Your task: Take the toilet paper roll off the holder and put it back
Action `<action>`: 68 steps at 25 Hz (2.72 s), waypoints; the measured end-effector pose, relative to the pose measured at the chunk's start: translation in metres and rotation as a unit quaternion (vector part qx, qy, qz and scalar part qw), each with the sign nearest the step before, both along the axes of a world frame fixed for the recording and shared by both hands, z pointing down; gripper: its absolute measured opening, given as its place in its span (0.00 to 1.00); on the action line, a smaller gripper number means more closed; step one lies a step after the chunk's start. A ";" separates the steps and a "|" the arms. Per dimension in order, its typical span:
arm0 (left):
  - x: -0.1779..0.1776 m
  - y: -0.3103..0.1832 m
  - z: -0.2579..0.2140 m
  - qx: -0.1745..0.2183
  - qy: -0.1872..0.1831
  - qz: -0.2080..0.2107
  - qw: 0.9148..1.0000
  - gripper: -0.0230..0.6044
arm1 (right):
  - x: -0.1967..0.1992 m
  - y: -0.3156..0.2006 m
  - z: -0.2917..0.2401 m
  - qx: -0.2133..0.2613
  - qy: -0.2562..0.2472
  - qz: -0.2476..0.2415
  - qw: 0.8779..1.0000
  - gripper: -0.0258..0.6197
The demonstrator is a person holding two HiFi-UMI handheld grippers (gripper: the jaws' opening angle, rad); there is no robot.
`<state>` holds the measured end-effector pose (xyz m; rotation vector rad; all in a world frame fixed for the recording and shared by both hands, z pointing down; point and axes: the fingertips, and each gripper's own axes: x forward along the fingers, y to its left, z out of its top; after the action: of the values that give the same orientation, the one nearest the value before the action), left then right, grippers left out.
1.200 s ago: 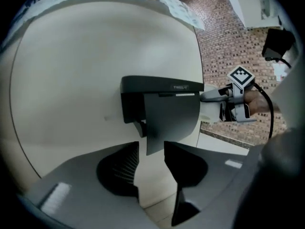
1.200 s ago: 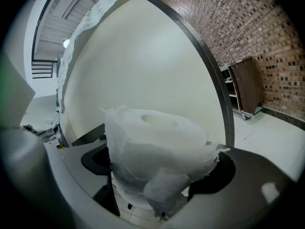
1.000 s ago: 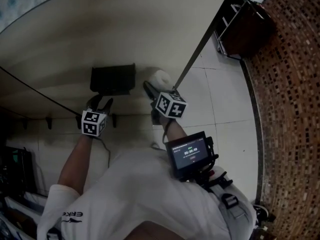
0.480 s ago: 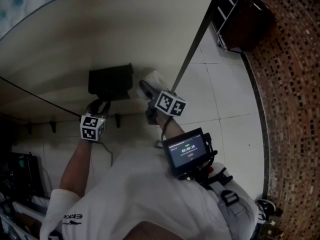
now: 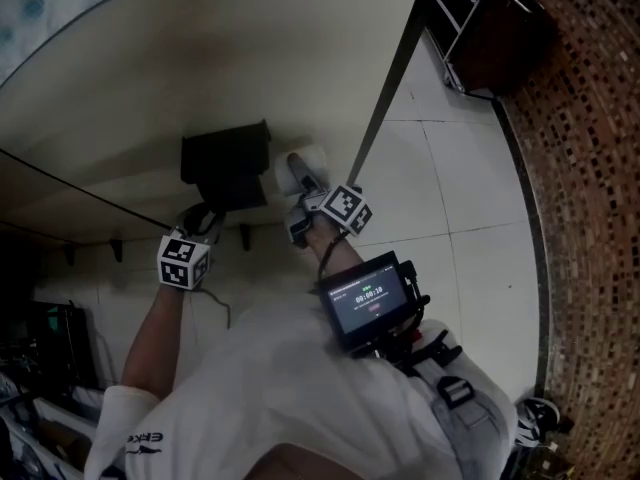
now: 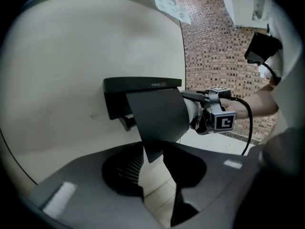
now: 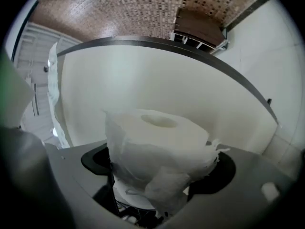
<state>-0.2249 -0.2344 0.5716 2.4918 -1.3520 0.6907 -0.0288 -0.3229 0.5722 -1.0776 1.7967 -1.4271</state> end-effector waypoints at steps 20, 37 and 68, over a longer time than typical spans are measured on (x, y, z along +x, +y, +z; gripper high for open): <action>0.004 0.020 -0.020 -0.020 0.020 0.038 0.999 0.24 | -0.049 -0.007 -0.008 0.024 -0.103 -0.047 0.993 0.81; -0.001 0.026 -0.018 -0.026 0.014 0.037 0.999 0.24 | -0.112 0.012 -0.006 0.072 -0.013 -0.228 0.971 0.80; -0.005 0.016 -0.011 -0.036 0.002 0.035 0.999 0.24 | -0.178 0.028 0.008 0.118 0.032 -0.437 0.891 0.78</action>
<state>-0.2296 -0.2185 0.5607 2.4931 -1.2212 0.7353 -0.2064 -0.2949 0.5797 -0.1456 2.5858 -1.5642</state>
